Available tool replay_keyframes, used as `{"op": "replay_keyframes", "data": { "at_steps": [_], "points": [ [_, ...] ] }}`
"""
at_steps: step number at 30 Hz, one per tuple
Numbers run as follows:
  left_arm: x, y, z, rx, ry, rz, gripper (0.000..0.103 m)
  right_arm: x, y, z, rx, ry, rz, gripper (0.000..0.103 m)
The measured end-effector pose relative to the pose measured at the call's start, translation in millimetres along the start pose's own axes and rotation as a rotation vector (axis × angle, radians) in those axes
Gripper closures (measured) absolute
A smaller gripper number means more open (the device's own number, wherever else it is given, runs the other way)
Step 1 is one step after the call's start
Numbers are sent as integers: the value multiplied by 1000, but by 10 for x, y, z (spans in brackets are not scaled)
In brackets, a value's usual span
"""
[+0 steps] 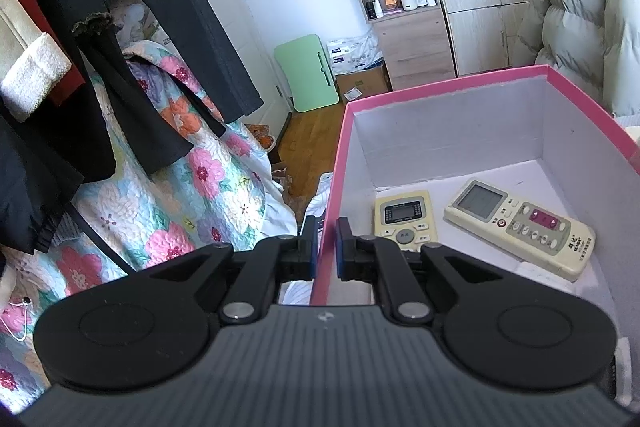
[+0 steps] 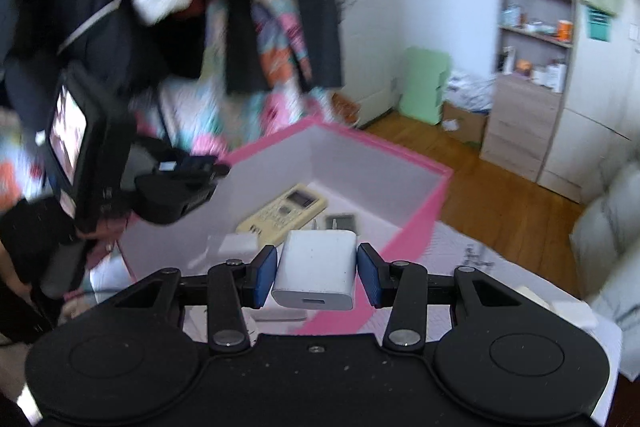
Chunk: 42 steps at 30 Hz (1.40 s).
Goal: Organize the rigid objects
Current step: 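Lower the white cube charger into the pink box and release it, then grasp the silver keys on the sheet with the right gripper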
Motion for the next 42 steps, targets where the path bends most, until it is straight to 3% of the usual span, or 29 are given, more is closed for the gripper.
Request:
{"op": "replay_keyframes", "data": {
  "at_steps": [3, 4, 5, 8, 10, 14, 17, 21, 26, 31, 38, 42],
  "points": [
    [-7, -9, -21, 8, 9, -8, 95, 43, 205, 84, 19, -68, 95, 55],
    [-6, -9, -20, 8, 11, -9, 95, 62, 265, 116, 26, -108, 130, 59],
    [-9, -4, -14, 6, 9, -10, 95, 73, 309, 149, 30, -144, 150, 75],
    [-12, -7, -17, -5, -6, -10, 95, 106, 427, 191, 68, -176, 212, 78],
    [-12, -3, -16, -3, -7, -10, 95, 118, 483, 198, 45, -202, 226, 82],
    [-14, -9, -27, 0, 3, -13, 95, 147, 365, 96, 29, -124, 156, 82],
    [-16, -8, -32, 5, 10, -15, 95, 118, 115, -88, 0, -8, 56, 72],
    [-17, -6, -49, 15, 29, -19, 95, -100, -207, -391, -73, 129, -18, 67],
    [-6, -4, 2, -7, -11, -7, 95, -539, -347, -800, -189, 272, 5, 64],
    [2, 12, -34, 21, 0, 8, 93, -865, -288, -978, -252, 306, 64, 64],
    [3, 19, -52, 35, 11, 8, 93, -986, -70, -1174, -300, 301, 77, 59],
    [3, 22, -53, 38, 12, 7, 93, -940, 70, -1237, -271, 262, 49, 59]
  ]
}}
Point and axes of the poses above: each gripper's, at about its wrist camera, not at the fingertips, and y roughly the way its jaws point, z to its left, x to its top, the point moved 2 cm from there along y, roughly the way its jaws point, and after that the axes turned 2 degrees about x, right-handed, at the moved point
